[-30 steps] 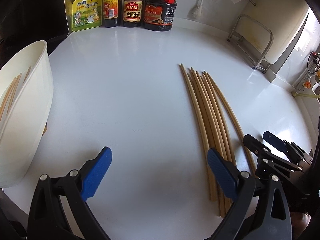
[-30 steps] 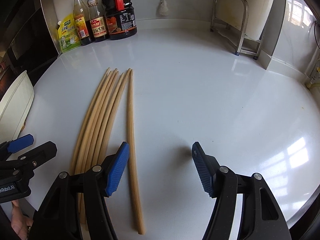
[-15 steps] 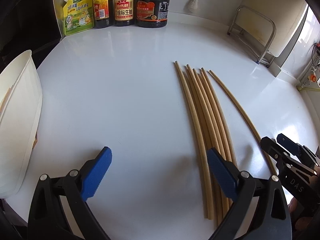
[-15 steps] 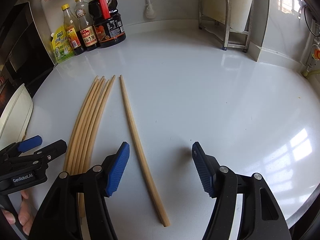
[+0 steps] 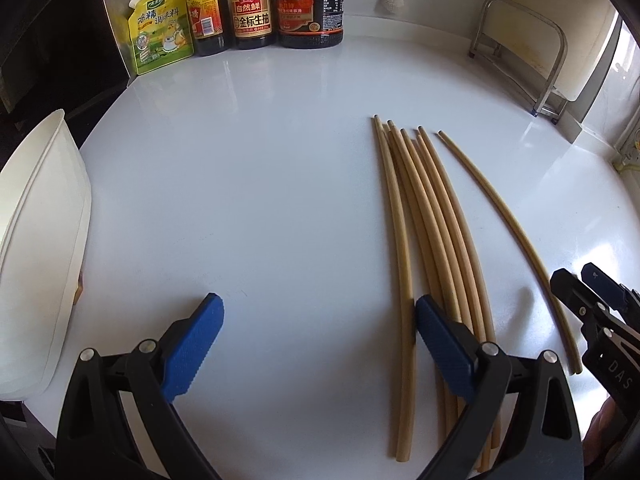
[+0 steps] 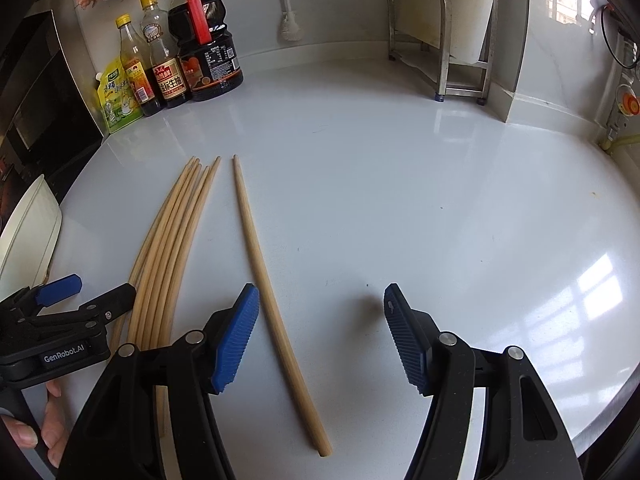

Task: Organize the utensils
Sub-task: 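Close the right tool on the separated chopstick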

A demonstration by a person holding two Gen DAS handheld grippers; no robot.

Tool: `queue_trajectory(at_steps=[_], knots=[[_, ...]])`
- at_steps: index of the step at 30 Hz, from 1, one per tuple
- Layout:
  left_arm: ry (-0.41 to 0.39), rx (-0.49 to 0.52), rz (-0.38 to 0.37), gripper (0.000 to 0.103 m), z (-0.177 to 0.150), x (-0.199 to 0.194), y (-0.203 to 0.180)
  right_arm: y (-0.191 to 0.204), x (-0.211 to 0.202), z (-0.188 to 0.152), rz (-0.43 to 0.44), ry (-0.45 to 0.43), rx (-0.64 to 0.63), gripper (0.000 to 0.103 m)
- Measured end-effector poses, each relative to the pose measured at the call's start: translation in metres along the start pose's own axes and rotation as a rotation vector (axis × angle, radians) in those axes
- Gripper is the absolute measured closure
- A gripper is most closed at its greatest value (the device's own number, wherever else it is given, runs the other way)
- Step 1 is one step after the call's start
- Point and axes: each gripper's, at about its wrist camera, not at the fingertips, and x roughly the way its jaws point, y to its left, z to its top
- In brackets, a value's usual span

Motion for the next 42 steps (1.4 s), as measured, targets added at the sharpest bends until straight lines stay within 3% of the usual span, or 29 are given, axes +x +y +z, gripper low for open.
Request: queue_trajectory(at_steps=[10,21,25,27,30,32,33,34,35,37,42], knots=[[-0.003,0.000,0.027,0.008,0.000,-0.002,0.010,0.006,0.002,0.000,-0.020,0.003,-0.032,0.041],[-0.007,0.031,0.050,0.006,0.020,0.010,0.004,0.024,0.011,0.006,-0.099,0.007,-0.151,0.041],[-0.009,0.036,0.017,0.007,0.023,0.012,-0.001,0.028,0.014,0.006,-0.108,-0.013,-0.165,0.041],[-0.023,0.039,0.005,0.012,0.021,0.010,-0.003,0.031,0.014,0.007,-0.102,-0.017,-0.180,0.043],[-0.028,0.050,-0.028,0.030,0.019,0.006,-0.008,0.033,0.014,0.008,-0.076,-0.015,-0.178,0.067],[-0.027,0.071,-0.043,0.053,0.019,0.002,-0.014,0.036,0.015,0.009,-0.068,-0.013,-0.185,0.086],[-0.025,0.078,-0.055,0.058,0.018,0.000,-0.016,0.039,0.015,0.009,-0.066,-0.013,-0.198,0.089],[-0.023,0.086,-0.064,0.069,0.018,-0.001,-0.018,0.043,0.015,0.009,-0.067,-0.013,-0.212,0.095],[-0.023,0.094,-0.074,0.082,0.016,-0.002,-0.020,0.047,0.016,0.008,-0.072,-0.014,-0.226,0.096],[-0.018,0.102,-0.094,0.095,0.014,-0.003,-0.021,0.050,0.016,0.008,-0.061,-0.013,-0.229,0.097],[0.000,0.075,-0.139,0.095,0.008,-0.008,-0.013,0.040,0.012,0.008,0.005,-0.003,-0.148,0.097]])
